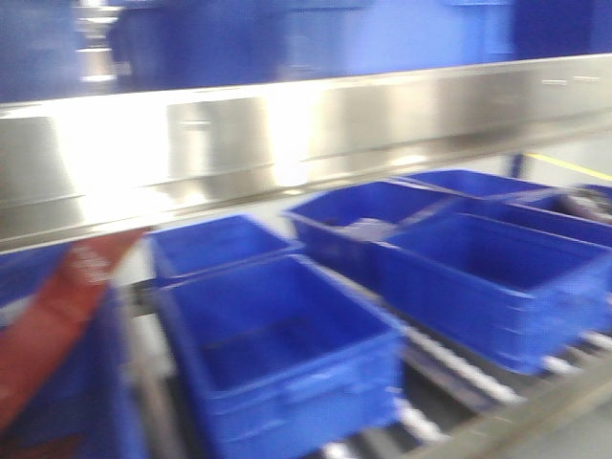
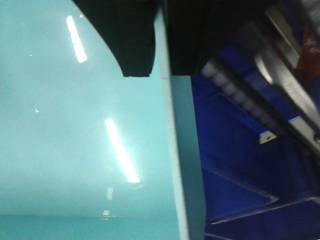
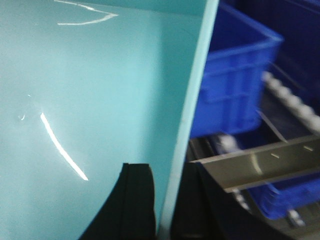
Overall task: Fetch blue bin and place on conveyor start
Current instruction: 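Drive the base to the grey conveyor table holding the bin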
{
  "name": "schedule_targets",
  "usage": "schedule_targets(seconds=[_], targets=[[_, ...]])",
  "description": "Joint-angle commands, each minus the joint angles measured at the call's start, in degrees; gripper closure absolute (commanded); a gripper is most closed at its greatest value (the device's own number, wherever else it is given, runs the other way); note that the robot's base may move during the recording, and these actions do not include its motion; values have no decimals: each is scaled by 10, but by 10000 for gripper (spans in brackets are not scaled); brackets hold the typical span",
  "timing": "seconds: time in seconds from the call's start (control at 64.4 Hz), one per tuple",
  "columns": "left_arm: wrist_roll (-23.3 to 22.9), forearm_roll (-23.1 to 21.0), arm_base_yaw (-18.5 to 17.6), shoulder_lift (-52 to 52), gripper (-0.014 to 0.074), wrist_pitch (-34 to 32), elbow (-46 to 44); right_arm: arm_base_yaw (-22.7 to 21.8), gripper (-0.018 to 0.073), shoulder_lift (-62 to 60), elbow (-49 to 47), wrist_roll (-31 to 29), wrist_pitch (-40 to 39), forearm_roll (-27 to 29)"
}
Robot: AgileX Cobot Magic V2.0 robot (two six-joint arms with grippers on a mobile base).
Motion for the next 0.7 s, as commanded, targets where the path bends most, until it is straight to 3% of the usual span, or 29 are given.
schedule_targets(seconds=[0.0,0.683], targets=[[4,-16,-3,-5,708,-37,-2,0,712,-8,-2,-14,-39,6],[4,-16,-3,-5,708,-37,-2,0,712,-8,-2,-14,-40,6]])
